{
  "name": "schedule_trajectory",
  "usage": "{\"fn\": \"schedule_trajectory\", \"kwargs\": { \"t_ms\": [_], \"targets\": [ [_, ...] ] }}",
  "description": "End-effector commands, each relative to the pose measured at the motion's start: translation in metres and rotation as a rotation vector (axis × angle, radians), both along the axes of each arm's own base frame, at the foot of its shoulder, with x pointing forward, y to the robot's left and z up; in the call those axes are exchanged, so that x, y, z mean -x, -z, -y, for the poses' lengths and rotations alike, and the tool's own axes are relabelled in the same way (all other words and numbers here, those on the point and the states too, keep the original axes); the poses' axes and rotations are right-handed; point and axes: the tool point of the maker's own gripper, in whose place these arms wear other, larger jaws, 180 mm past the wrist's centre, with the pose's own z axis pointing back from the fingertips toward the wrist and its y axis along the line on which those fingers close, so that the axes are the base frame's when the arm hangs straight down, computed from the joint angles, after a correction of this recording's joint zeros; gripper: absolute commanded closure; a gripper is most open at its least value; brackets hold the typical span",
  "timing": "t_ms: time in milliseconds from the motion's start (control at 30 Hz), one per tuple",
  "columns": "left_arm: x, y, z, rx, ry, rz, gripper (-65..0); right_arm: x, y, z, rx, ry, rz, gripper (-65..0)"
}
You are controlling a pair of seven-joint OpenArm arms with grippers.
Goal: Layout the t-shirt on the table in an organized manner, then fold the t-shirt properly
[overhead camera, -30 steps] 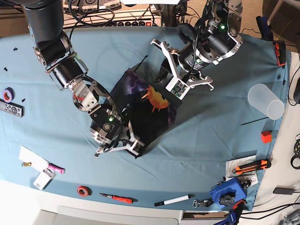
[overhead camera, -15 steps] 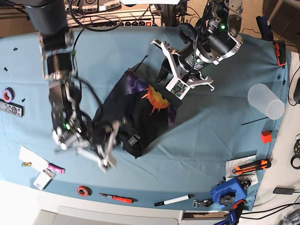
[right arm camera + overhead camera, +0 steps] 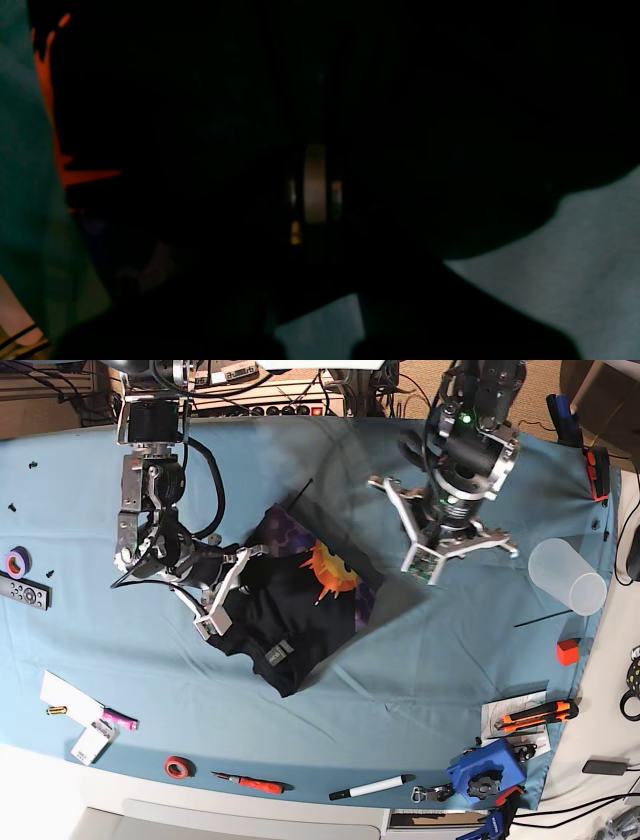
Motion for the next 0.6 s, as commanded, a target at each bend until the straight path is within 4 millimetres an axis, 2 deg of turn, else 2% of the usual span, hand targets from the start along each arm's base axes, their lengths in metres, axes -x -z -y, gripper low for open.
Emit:
{"fn": "schedule_trajectory", "kwargs": {
  "t_ms": [0,100,233,333,567],
  "targets": [
    [-0.004,-0.01,-0.007,-0.014,-0.024,0.044,0.0,-0.01,-0.013,0.006,0.009,0.022,0.03,0.0],
    [-0.004,-0.007,-0.03,-0.099,-0.09,0.038,0.0,-0.013,-0.031,0.008,0.02,0.047,0.057,0.0],
    [0.003,0.0,-0.052,-0.155,-0.127,0.009,0.0,-0.012,-0.072,0.008,0.088,0.021,0.16,0.0],
    [0.012,0.008,-0.068,-0.162,-0.151,-0.031,0.0,-0.006,-0.099,0.015,0.159,0.044,0.263,0.0],
    [0.034,0.024,-0.105,-0.102,-0.156,-0.153,0.0,0.041,-0.109,0.028,0.134,0.153,0.295,0.0]
  ]
}}
